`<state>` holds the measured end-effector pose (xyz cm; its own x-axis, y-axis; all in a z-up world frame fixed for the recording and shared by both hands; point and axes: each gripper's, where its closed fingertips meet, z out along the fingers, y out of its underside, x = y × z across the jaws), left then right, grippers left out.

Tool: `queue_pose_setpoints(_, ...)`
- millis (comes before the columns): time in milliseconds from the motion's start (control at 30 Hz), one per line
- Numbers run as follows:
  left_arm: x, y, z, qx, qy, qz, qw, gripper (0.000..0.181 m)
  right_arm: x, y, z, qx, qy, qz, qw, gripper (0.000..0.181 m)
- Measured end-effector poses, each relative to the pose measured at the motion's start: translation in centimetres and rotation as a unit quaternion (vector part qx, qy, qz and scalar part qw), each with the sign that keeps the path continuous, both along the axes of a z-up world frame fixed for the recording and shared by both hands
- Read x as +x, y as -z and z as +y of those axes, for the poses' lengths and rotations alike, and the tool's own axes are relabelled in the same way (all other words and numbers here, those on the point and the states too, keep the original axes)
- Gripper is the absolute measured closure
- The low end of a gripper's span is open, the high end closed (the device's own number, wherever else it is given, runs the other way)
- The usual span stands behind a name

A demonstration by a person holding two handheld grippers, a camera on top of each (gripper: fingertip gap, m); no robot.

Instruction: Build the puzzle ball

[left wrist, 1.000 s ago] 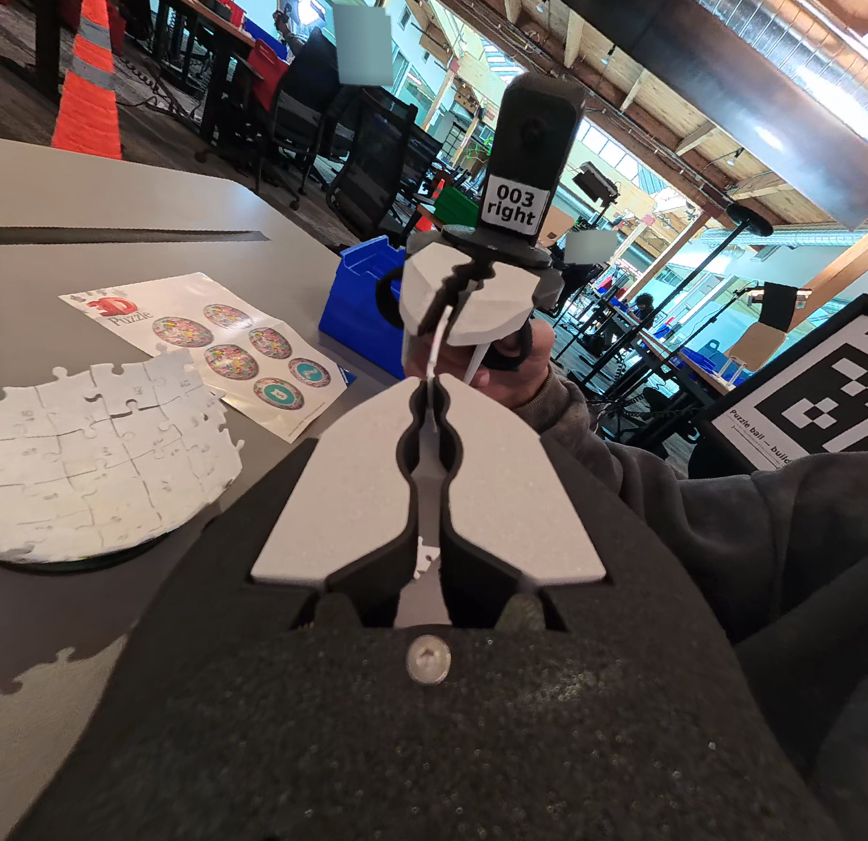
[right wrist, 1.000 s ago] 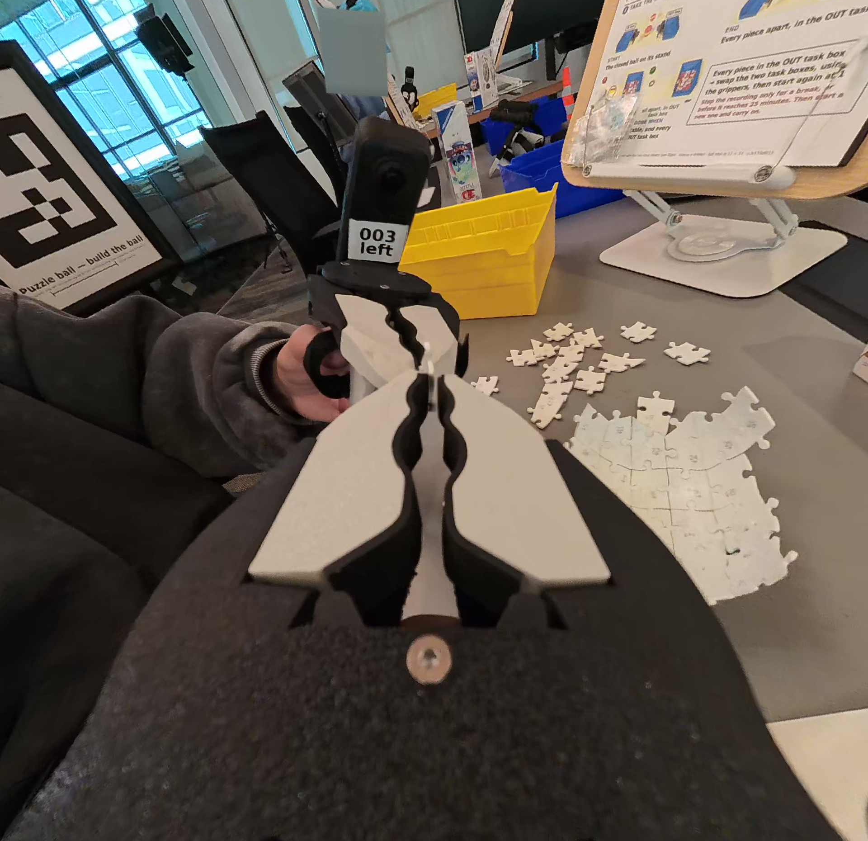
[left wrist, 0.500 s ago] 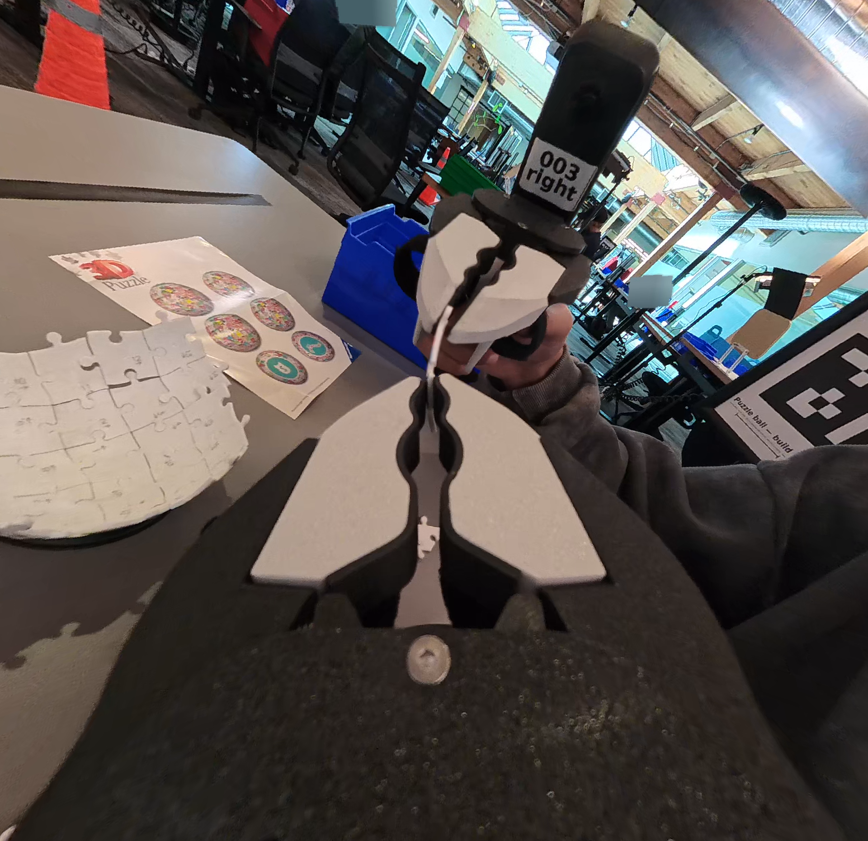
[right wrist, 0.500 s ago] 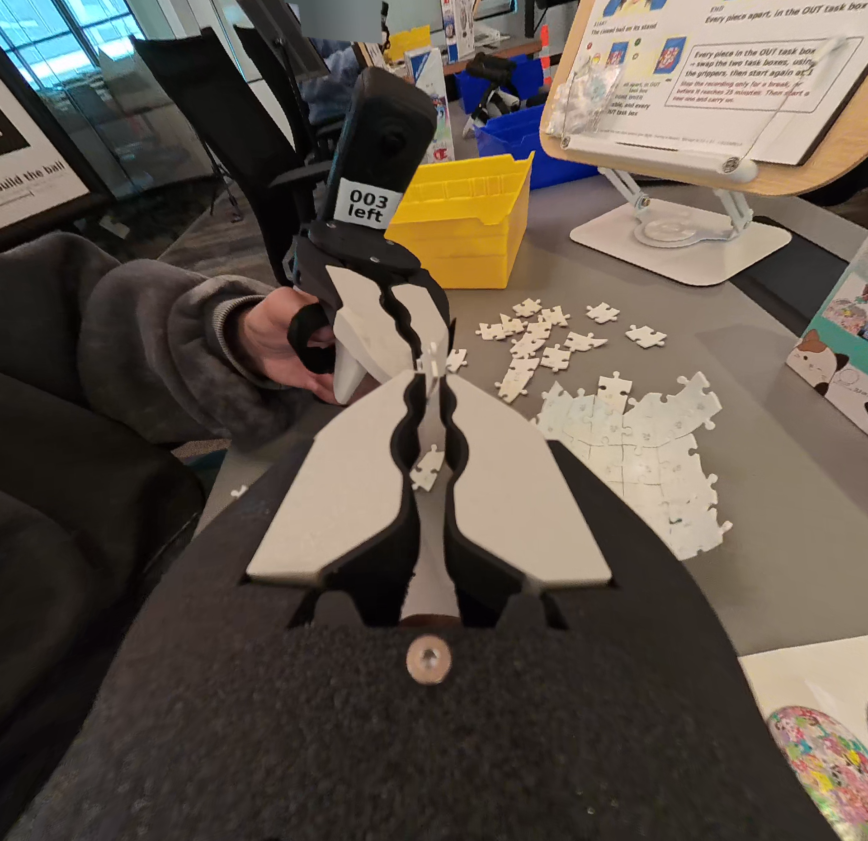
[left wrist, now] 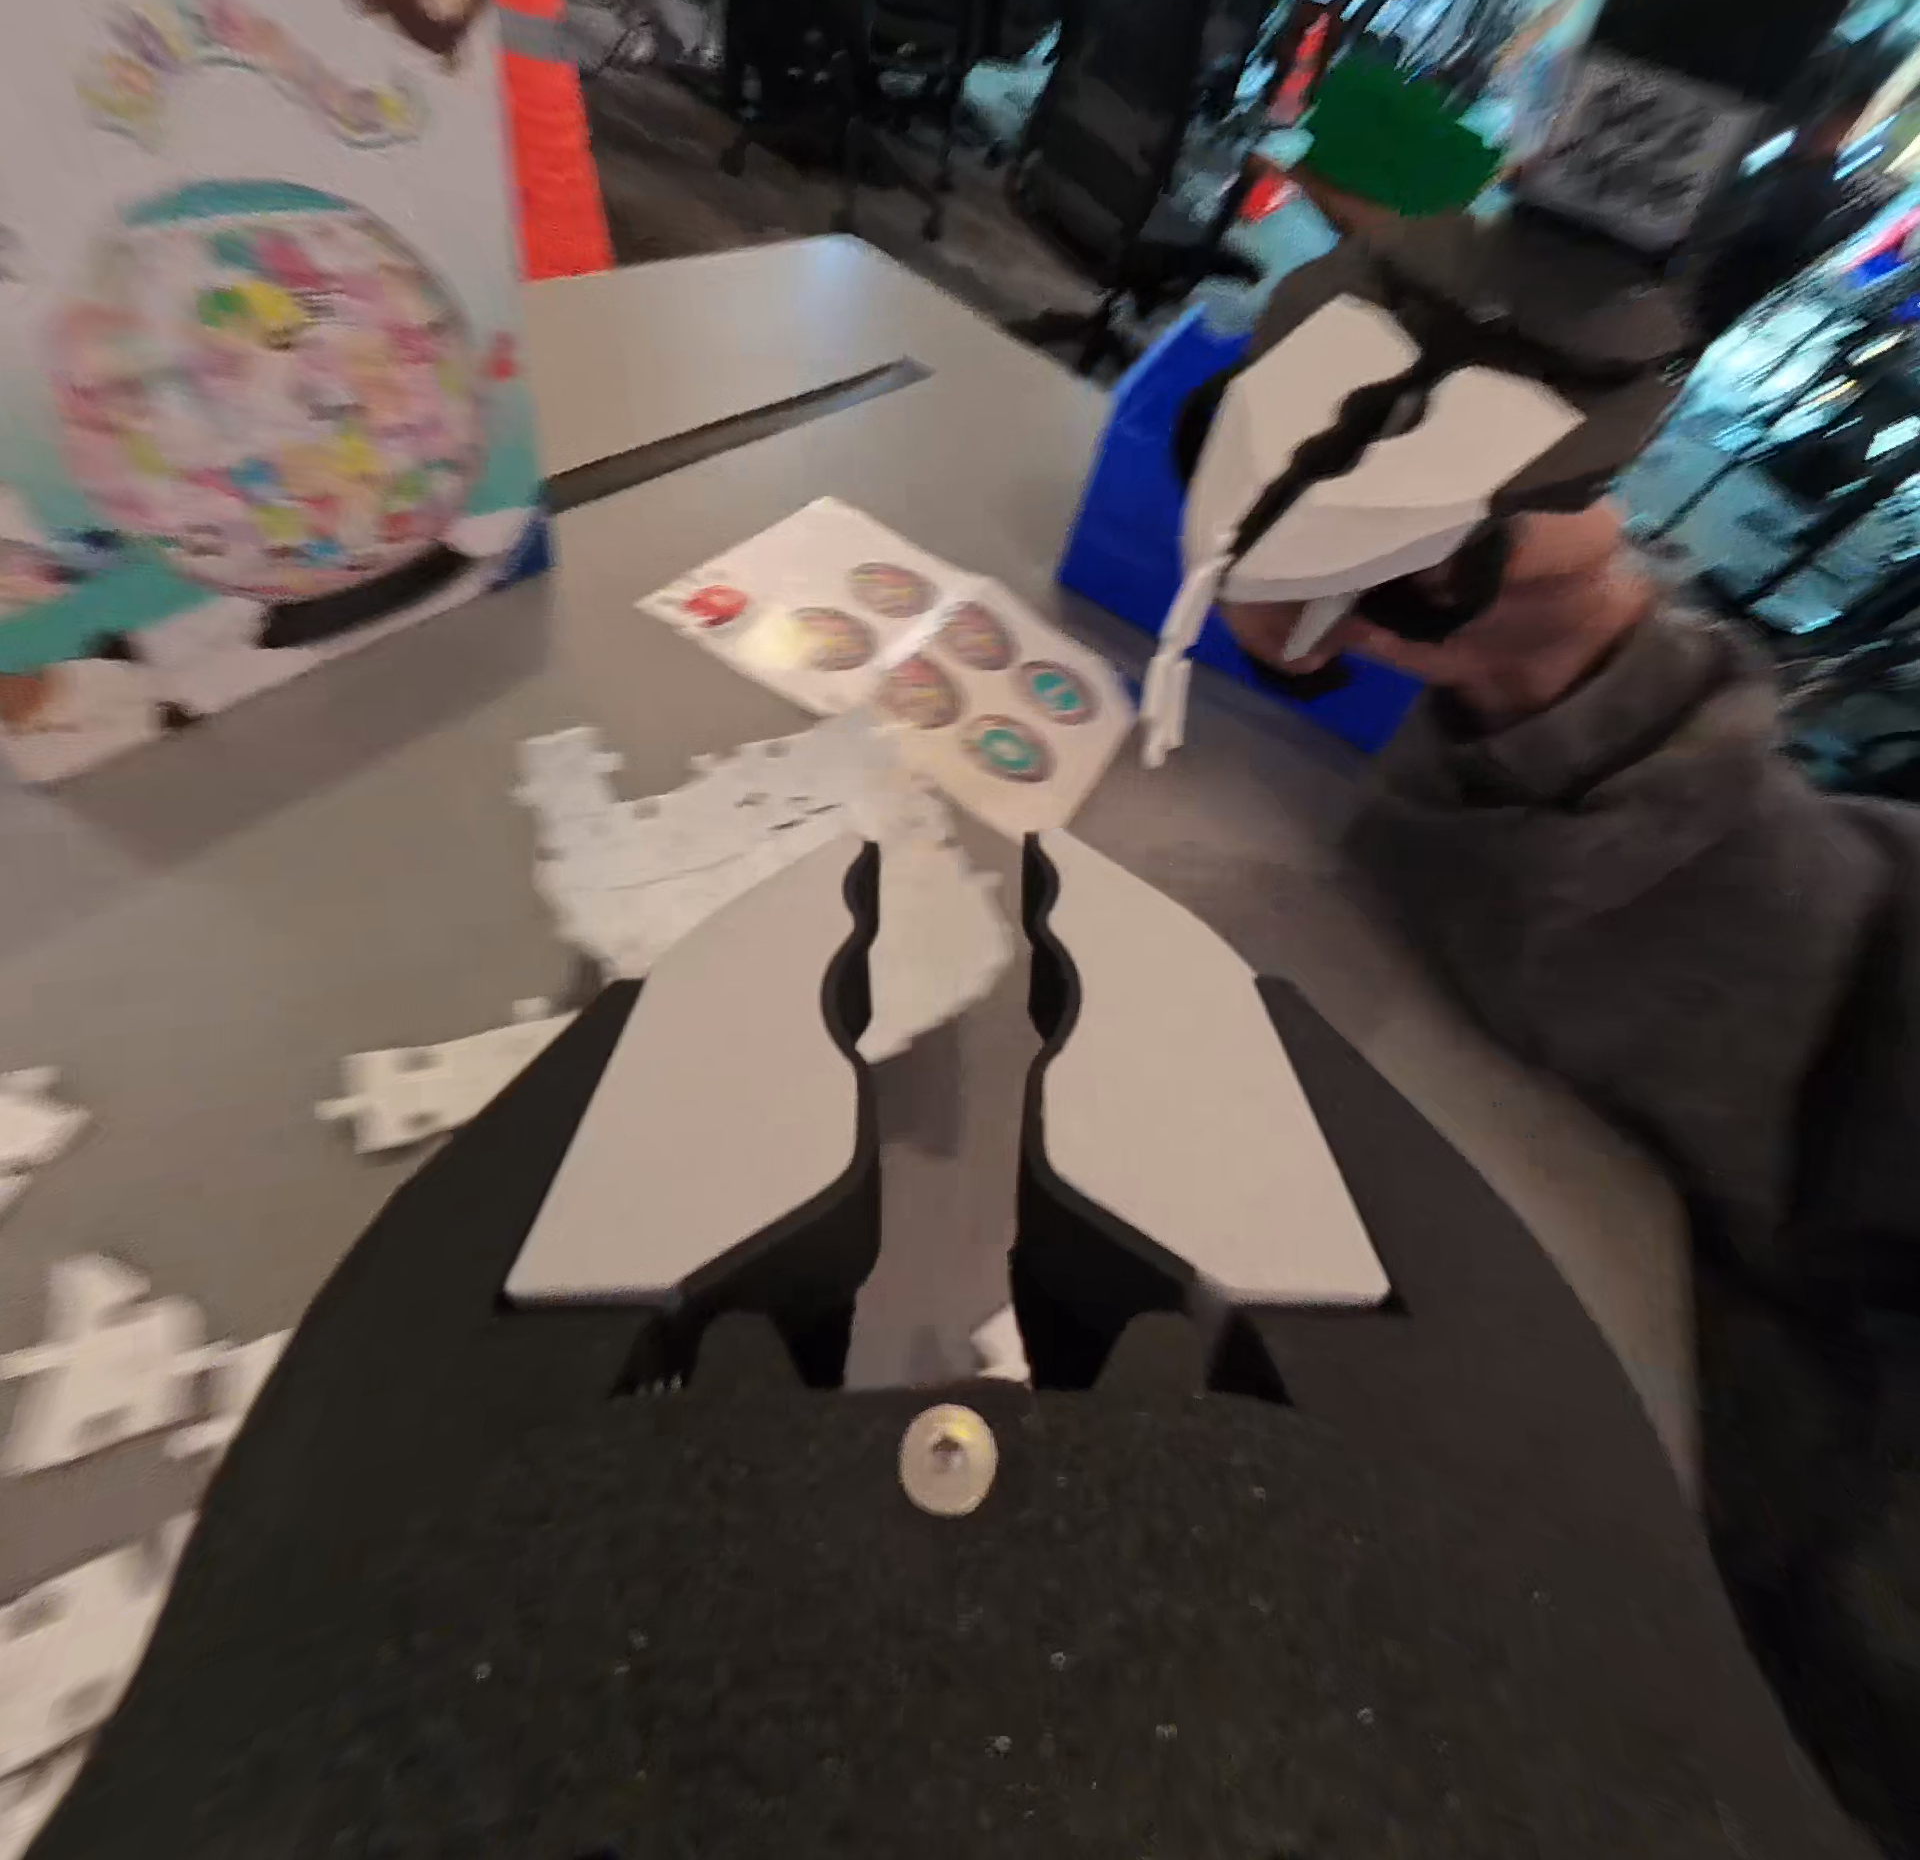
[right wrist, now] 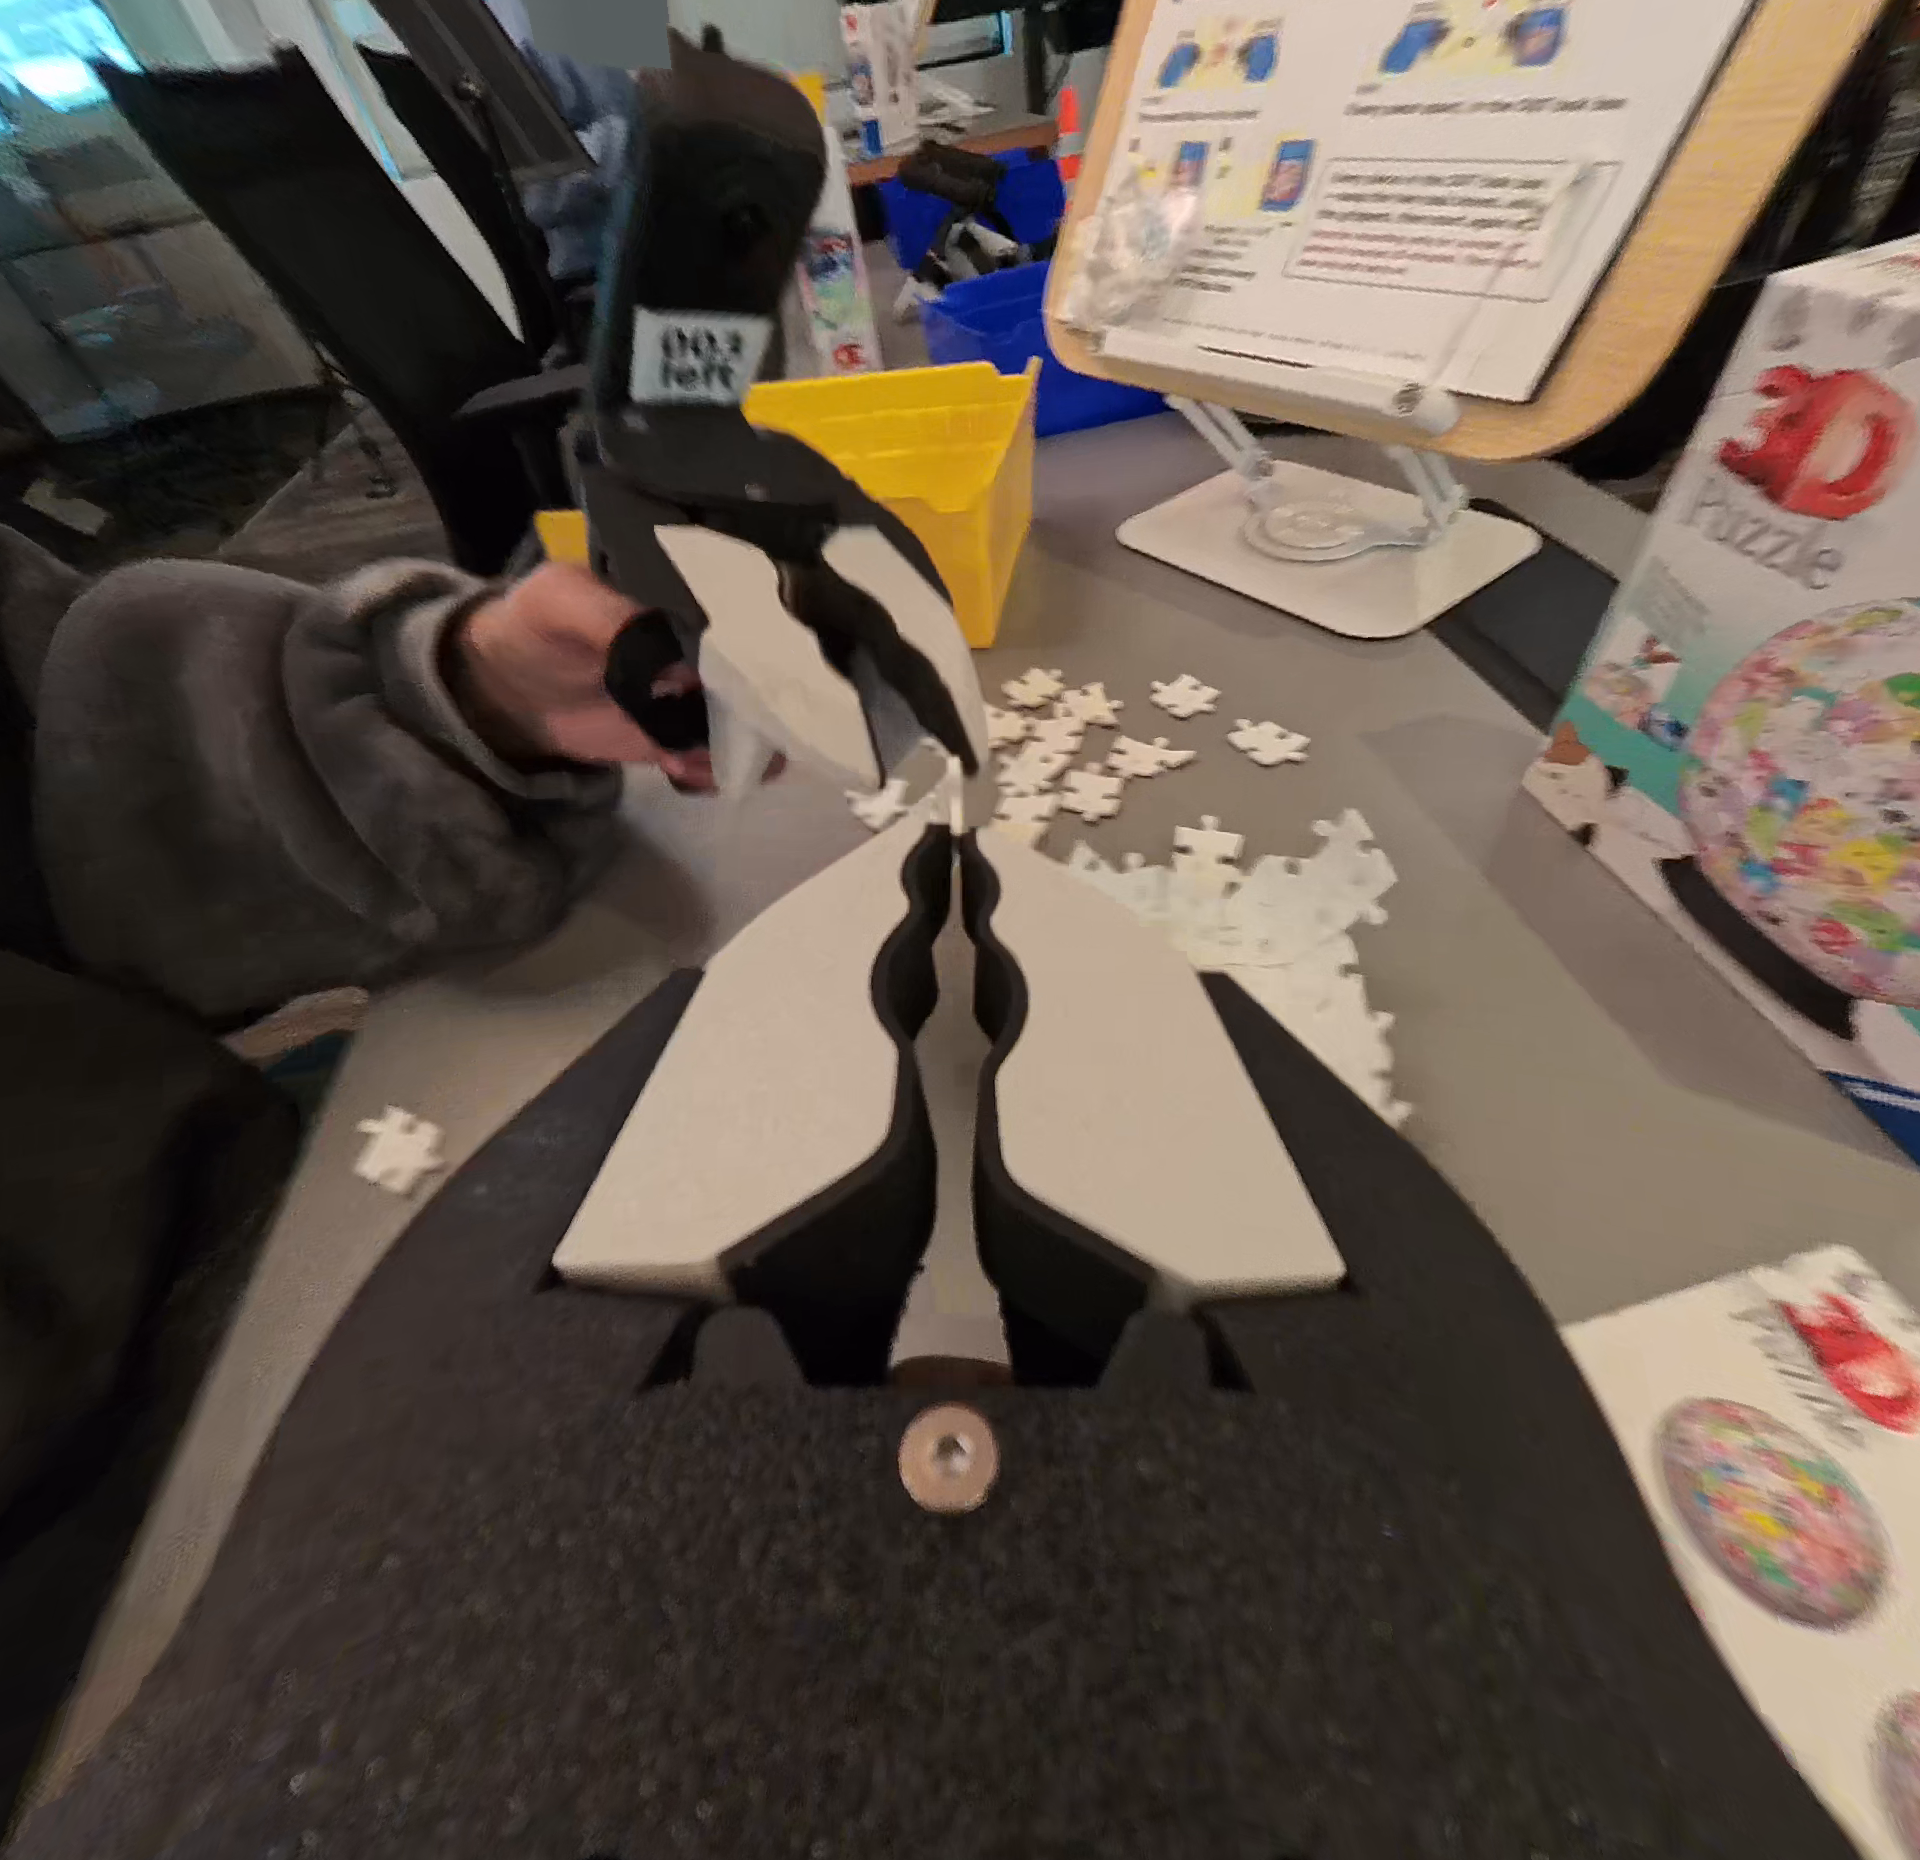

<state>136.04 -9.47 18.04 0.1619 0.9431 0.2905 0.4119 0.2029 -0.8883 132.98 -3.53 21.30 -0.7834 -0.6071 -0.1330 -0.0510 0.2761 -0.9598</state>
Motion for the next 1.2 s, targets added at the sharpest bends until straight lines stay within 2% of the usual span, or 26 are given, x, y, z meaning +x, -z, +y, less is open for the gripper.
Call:
queue_pose_setpoints(100,-2.1,0.7,-5.4,-0.034,-0.038,-0.026,0.998,0.155,-2.4,1.2,-2.7,-0.017,0.008,0.08,0.997,0.18)
queue_pose_setpoints(200,-4.3,3.5,-7.3,-0.034,0.001,-0.085,0.996,0.153,-5.0,3.2,-6.1,0.015,0.006,0.14,0.99,0.18)
queue_pose_setpoints(300,-5.8,6.9,-8.5,-0.1,0.025,-0.138,0.985,0.152,-5.9,4.8,-8.8,0.03,-0.008,0.141,0.99,0.18)
queue_pose_setpoints(433,-7.4,8.0,-7.6,-0.108,0.084,-0.136,0.981,0.152,-7.0,8.1,-10.7,0.056,-0.02,0.183,0.981,0.18)
queue_pose_setpoints(533,-7.9,8.9,-7.7,-0.116,0.111,-0.168,0.973,0.153,-6.7,8.3,-11.1,0.055,-0.037,0.186,0.98,0.18)
queue_pose_setpoints(633,-7.7,9.2,-7.4,-0.116,0.133,-0.179,0.968,0.173,-6.9,9.0,-11.4,0.089,-0.046,0.189,0.977,0.18)
queue_pose_setpoints(733,-7.7,9.3,-7.1,-0.112,0.142,-0.174,0.968,0.179,-6.8,9.6,-11.1,0.116,-0.054,0.192,0.973,0.18)
queue_pose_setpoints(1200,-7.6,9.8,-6.8,-0.079,0.159,-0.175,0.968,0.179,-6.5,10.8,-11.7,0.12,-0.068,0.213,0.967,0.18)
